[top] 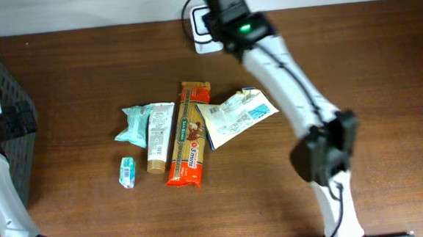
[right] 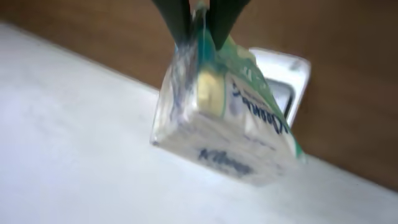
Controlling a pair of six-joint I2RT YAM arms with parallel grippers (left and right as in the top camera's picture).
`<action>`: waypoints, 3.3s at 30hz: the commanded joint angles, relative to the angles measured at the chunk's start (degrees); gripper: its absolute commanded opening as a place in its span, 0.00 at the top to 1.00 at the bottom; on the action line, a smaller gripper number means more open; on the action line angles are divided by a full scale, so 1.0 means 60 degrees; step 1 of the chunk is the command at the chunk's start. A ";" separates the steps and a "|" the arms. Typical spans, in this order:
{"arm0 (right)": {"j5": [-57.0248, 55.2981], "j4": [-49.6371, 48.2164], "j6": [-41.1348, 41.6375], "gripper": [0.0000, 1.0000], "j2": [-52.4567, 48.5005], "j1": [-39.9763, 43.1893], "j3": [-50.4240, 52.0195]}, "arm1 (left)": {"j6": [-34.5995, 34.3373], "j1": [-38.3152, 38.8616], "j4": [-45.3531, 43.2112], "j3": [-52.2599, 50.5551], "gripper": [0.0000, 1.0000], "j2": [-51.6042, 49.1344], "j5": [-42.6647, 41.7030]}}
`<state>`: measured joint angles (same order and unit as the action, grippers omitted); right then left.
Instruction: Scan the item barcode
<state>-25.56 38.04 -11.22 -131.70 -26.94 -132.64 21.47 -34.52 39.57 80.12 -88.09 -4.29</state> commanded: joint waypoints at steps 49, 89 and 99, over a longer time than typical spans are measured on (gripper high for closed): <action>0.0918 0.8284 0.6958 0.92 0.1526 0.5515 0.3697 | -0.0025 -0.0026 -0.0004 0.0047 0.01 -0.0051 -0.0102; 1.2601 0.5213 -0.1942 0.92 -0.2240 0.2994 0.4506 | -0.0025 -0.0026 0.0000 0.0047 0.01 -0.0051 -0.0102; 1.4713 0.6787 -0.2488 0.96 -0.0776 0.3497 0.3206 | -0.0025 -0.0026 0.0000 0.0047 0.01 -0.0051 -0.0102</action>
<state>56.84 76.77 -24.16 -143.26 -7.31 -109.80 21.47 -34.52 39.59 80.12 -88.09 -4.27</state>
